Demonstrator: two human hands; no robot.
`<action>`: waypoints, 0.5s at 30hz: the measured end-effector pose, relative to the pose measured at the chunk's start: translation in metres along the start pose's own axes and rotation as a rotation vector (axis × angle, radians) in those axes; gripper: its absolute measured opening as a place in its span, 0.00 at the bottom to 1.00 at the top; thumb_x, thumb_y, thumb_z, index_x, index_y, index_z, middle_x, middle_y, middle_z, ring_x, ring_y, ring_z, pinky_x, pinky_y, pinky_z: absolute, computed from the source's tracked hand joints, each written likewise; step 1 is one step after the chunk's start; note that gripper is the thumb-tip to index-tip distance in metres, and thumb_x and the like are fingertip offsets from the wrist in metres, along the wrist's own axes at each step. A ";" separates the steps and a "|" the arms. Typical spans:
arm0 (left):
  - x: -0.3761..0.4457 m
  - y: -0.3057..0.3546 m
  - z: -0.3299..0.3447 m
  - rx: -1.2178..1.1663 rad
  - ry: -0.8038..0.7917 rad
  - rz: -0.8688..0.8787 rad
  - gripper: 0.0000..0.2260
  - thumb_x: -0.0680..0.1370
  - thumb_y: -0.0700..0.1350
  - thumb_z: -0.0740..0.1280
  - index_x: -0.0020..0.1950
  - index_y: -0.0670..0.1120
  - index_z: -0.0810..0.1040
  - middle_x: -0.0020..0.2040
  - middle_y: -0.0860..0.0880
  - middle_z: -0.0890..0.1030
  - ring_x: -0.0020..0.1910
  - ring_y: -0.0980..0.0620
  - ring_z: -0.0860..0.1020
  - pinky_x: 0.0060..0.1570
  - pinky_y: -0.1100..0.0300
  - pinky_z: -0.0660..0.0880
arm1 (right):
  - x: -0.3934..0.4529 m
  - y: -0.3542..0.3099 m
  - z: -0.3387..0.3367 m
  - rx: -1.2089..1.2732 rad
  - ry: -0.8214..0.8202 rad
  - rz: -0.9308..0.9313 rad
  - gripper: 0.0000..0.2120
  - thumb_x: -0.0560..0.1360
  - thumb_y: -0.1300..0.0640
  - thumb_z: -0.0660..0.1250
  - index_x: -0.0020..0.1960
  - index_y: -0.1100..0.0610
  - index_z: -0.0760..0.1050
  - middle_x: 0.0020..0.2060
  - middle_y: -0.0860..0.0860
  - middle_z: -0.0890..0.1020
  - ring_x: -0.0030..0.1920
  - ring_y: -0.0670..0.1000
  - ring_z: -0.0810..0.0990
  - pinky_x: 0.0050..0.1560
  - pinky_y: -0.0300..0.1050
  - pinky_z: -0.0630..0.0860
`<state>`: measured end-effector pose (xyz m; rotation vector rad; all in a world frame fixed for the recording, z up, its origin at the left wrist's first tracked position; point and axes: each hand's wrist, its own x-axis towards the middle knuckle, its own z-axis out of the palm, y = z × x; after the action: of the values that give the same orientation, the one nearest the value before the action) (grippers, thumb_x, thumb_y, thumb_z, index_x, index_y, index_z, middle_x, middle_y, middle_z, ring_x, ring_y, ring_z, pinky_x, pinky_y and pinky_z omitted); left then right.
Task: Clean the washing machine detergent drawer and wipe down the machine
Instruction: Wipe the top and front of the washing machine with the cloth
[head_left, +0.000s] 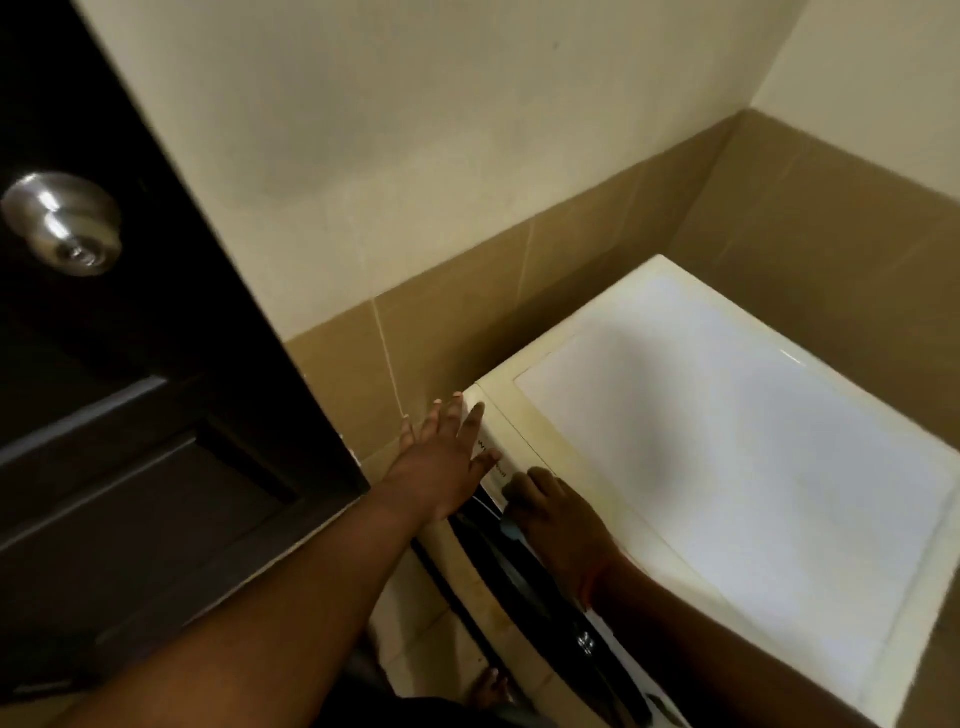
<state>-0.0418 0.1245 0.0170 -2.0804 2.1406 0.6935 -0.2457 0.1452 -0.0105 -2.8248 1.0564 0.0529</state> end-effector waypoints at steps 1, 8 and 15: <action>0.005 0.003 -0.006 0.046 -0.004 0.046 0.31 0.81 0.64 0.44 0.79 0.53 0.36 0.80 0.49 0.37 0.79 0.46 0.38 0.75 0.39 0.41 | -0.005 0.004 0.000 0.014 0.029 0.024 0.13 0.76 0.48 0.62 0.58 0.47 0.77 0.62 0.50 0.72 0.60 0.53 0.69 0.50 0.46 0.78; 0.042 0.008 -0.013 0.162 -0.017 0.190 0.34 0.78 0.67 0.37 0.80 0.52 0.37 0.81 0.46 0.39 0.79 0.43 0.39 0.74 0.36 0.41 | -0.060 0.019 -0.013 0.236 0.278 0.368 0.09 0.73 0.56 0.69 0.49 0.44 0.77 0.55 0.41 0.76 0.53 0.47 0.76 0.48 0.42 0.73; 0.069 0.007 -0.018 0.331 0.012 0.443 0.36 0.74 0.67 0.32 0.80 0.53 0.39 0.81 0.47 0.40 0.79 0.43 0.39 0.74 0.35 0.43 | 0.001 -0.017 0.021 0.187 0.362 0.682 0.13 0.71 0.61 0.70 0.55 0.55 0.78 0.52 0.51 0.77 0.50 0.53 0.78 0.44 0.42 0.75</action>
<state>-0.0491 0.0538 0.0103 -1.4678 2.5419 0.3208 -0.2332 0.1602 -0.0300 -2.2290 1.9360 -0.4793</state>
